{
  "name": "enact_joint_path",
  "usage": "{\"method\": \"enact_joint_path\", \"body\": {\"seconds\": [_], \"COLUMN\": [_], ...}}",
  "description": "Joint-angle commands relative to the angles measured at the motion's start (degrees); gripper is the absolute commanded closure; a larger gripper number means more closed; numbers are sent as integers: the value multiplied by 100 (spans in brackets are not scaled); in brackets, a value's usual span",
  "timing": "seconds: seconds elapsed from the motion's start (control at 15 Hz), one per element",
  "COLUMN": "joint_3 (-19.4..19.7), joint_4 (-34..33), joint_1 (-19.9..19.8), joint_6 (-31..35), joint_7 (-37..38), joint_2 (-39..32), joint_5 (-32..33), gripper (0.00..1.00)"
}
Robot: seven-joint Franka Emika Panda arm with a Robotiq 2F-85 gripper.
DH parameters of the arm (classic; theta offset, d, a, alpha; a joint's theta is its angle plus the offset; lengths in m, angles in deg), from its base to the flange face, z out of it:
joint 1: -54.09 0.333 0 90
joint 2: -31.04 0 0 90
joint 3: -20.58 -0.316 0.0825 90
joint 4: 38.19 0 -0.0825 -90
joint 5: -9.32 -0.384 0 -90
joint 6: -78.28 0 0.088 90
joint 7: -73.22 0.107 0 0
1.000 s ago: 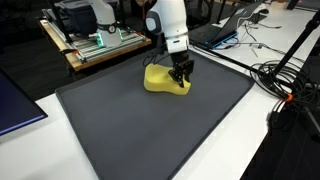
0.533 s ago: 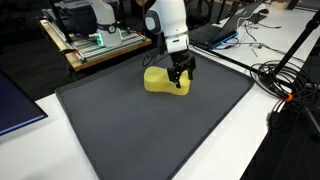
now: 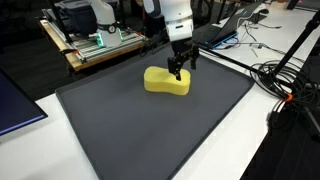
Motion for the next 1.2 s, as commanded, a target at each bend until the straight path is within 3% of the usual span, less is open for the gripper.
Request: {"method": "enact_joint_path", "body": {"seconds": [0.0,0.2,0.53,0.8,1.13], "joint_3": [261,585,558,397,230], "joint_4": [-752,-1612,-2797,-3350,-3716], "joint_1": [136,416,367,99,-244], "joint_6": [-1287,-2386,-3759,-4045,-3864], "joint_7": [152,718,696,124,-609], "joint_2": [70,-189,-781,-1269,-1801], "joint_5": [55,356,31,-366,-841], "gripper": [0,0,0,0,0]}}
